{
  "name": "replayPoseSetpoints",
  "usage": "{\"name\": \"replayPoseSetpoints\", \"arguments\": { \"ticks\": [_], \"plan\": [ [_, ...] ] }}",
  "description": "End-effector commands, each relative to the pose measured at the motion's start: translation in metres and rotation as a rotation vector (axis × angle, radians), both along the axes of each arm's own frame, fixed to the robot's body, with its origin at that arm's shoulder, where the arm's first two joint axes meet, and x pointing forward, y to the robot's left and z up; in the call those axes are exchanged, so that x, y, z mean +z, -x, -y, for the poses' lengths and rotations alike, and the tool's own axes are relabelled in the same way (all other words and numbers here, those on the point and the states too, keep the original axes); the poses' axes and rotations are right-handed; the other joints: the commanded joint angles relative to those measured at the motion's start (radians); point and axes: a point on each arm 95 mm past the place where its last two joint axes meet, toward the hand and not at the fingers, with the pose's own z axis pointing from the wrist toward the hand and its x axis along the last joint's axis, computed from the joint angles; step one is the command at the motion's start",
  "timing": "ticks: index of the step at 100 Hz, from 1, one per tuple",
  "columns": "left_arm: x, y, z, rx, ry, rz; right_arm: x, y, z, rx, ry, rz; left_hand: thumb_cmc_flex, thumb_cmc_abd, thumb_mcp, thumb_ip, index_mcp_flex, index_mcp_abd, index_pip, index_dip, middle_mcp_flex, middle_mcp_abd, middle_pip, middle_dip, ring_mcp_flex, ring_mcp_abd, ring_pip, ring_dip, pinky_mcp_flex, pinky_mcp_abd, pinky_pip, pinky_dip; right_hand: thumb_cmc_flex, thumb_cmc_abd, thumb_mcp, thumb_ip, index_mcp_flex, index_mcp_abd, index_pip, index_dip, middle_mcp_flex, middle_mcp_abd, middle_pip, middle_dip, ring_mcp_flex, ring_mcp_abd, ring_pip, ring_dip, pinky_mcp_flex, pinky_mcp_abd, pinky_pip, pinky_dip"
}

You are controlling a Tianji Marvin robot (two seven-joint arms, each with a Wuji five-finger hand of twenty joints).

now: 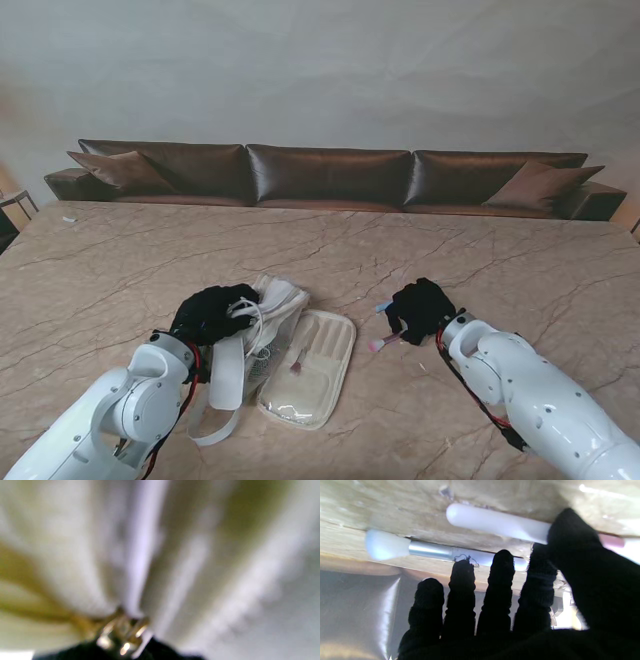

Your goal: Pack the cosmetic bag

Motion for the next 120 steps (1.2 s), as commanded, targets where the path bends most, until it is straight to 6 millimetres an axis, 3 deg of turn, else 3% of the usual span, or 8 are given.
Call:
{"name": "replayPoseSetpoints", "arguments": {
  "ticks": [1, 10, 17, 29, 58, 93, 120],
  "plan": [
    [-0.003, 0.003, 0.002, -0.008, -0.004, -0.013, -0.018, 0.013, 0.003, 0.022, 0.033, -0.051, 0.146, 0.156, 0.141, 0.062, 0.109, -0.125, 0.336, 0.049, 0.008, -0.190, 0.012, 0.013, 0.002, -0.018, 0.006, 0.010, 0.002, 0.016, 0.040, 0.004, -0.013, -0.051, 0.028, 0.006, 0.067, -0.052, 0.030, 0.083, 0.017, -0.016, 0.028, 0.032, 0.015, -0.025, -0.001, 0.007, 0.003, 0.011, 0.003, 0.003],
    [-0.003, 0.003, 0.003, -0.009, -0.004, -0.014, -0.021, 0.014, 0.001, 0.044, 0.053, -0.056, 0.146, 0.156, 0.141, 0.062, 0.110, -0.124, 0.336, 0.049, 0.008, -0.189, 0.013, 0.013, 0.002, -0.017, 0.006, 0.010, 0.001, 0.017, 0.039, 0.004, -0.035, -0.053, 0.091, 0.032, 0.046, -0.078, 0.017, 0.252, 0.002, -0.017, 0.032, 0.071, 0.012, -0.025, -0.008, 0.008, 0.003, 0.010, 0.003, 0.002],
    [-0.004, 0.004, 0.003, -0.010, -0.005, -0.014, -0.023, 0.015, -0.001, 0.054, 0.060, -0.065, 0.147, 0.157, 0.142, 0.062, 0.110, -0.124, 0.336, 0.049, 0.008, -0.188, 0.013, 0.014, 0.002, -0.017, 0.006, 0.010, 0.002, 0.018, 0.039, 0.004, -0.033, -0.001, 0.120, 0.080, 0.046, -0.087, -0.038, 0.432, -0.006, -0.012, 0.027, 0.105, 0.000, -0.024, -0.011, 0.020, -0.006, 0.004, -0.001, 0.009],
    [-0.004, 0.004, 0.004, -0.009, -0.004, -0.016, -0.026, 0.017, -0.002, 0.069, 0.069, -0.070, 0.146, 0.157, 0.141, 0.062, 0.110, -0.123, 0.335, 0.049, 0.009, -0.189, 0.013, 0.014, 0.002, -0.017, 0.006, 0.010, 0.002, 0.018, 0.039, 0.004, -0.043, 0.093, 0.128, 0.137, 0.046, -0.103, -0.082, 0.571, -0.004, -0.017, 0.026, 0.128, -0.001, -0.031, -0.005, 0.030, -0.003, -0.008, 0.001, 0.024],
    [-0.006, 0.003, 0.002, -0.005, -0.008, -0.023, -0.006, 0.022, -0.010, 0.054, -0.025, -0.024, 0.147, 0.157, 0.141, 0.062, 0.110, -0.123, 0.336, 0.049, 0.008, -0.188, 0.013, 0.014, 0.001, -0.016, 0.005, 0.010, 0.000, 0.018, 0.038, 0.004, -0.055, 0.233, 0.080, 0.180, 0.011, -0.073, -0.115, 0.617, -0.020, -0.010, 0.020, 0.145, -0.017, -0.030, 0.003, 0.034, -0.023, -0.017, -0.006, 0.030],
    [-0.003, 0.004, 0.002, -0.009, -0.012, -0.017, 0.031, 0.029, -0.027, 0.089, -0.105, 0.085, 0.148, 0.159, 0.140, 0.063, 0.109, -0.126, 0.336, 0.050, 0.008, -0.189, 0.013, 0.014, 0.001, -0.017, 0.005, 0.010, -0.001, 0.017, 0.037, 0.005, -0.061, 0.247, 0.072, 0.181, 0.005, -0.066, -0.121, 0.619, -0.019, -0.009, 0.017, 0.144, -0.016, -0.028, 0.003, 0.033, -0.028, -0.014, -0.017, 0.025],
    [-0.003, 0.003, 0.001, -0.018, -0.022, -0.018, 0.049, 0.037, -0.047, 0.149, -0.214, 0.102, 0.149, 0.161, 0.139, 0.063, 0.109, -0.125, 0.336, 0.050, 0.007, -0.189, 0.013, 0.015, -0.001, -0.017, 0.005, 0.010, -0.003, 0.019, 0.036, 0.005, -0.059, 0.245, 0.072, 0.183, 0.008, -0.058, -0.120, 0.614, -0.011, -0.004, 0.015, 0.145, -0.008, -0.022, 0.000, 0.031, -0.025, -0.011, -0.017, 0.025]
  ]
}}
